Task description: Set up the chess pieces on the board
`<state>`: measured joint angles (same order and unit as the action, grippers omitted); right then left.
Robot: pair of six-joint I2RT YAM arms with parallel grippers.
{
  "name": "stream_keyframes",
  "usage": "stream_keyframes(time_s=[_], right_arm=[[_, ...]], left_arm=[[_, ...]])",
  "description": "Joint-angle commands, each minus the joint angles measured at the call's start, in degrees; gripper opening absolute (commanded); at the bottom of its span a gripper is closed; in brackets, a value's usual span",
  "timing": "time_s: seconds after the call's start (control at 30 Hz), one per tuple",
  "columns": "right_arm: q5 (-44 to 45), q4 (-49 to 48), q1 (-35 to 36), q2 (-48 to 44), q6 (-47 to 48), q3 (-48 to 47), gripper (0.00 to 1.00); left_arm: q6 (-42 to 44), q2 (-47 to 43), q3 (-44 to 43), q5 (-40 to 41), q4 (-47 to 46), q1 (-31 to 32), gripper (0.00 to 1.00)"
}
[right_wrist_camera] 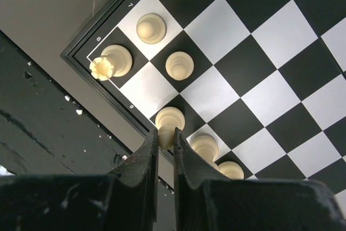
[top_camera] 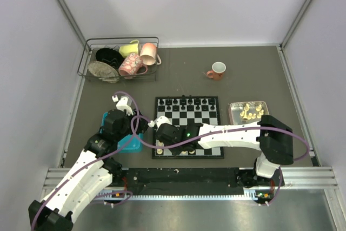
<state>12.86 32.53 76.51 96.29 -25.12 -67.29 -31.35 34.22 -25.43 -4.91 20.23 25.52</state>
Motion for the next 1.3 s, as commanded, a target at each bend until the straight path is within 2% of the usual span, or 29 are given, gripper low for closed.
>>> stream_keyframes(time_s=[0.0,0.87,0.97,1.03,1.07,1.17,1.27], right_arm=[[1.73,-1.16,0.92,0.65,-0.71,-0.3,0.04],[2.17,-1.16,0.92,0.48,-1.07,1.72,0.05],[2.25,-1.16,0.92,0.74,-1.15,1.81,0.08],[2.25,-1.16,1.01,0.83,-1.15,1.72,0.15],[2.25,-1.16,0.92,0.83,-1.15,1.63,0.23],[2.34,-1.16,0.92,0.48,-1.15,1.46,0.36],[2.25,-1.16,0.92,0.3,-0.72,1.02,0.39]], left_arm=[[1.38,-0.82,-0.15,-1.07,-1.86,-0.12,0.49],[1.21,-0.64,0.38,-1.42,-2.39,-0.12,0.49],[1.3,-0.64,0.47,-1.42,-2.39,-0.12,0.49],[1.38,-0.73,0.47,-1.42,-2.39,-0.12,0.49],[1.3,-0.82,0.38,-1.33,-2.3,-0.12,0.5],[1.38,-0.82,0.38,-1.33,-2.39,-0.12,0.5],[1.38,-0.82,0.29,-1.25,-2.21,-0.12,0.51]])
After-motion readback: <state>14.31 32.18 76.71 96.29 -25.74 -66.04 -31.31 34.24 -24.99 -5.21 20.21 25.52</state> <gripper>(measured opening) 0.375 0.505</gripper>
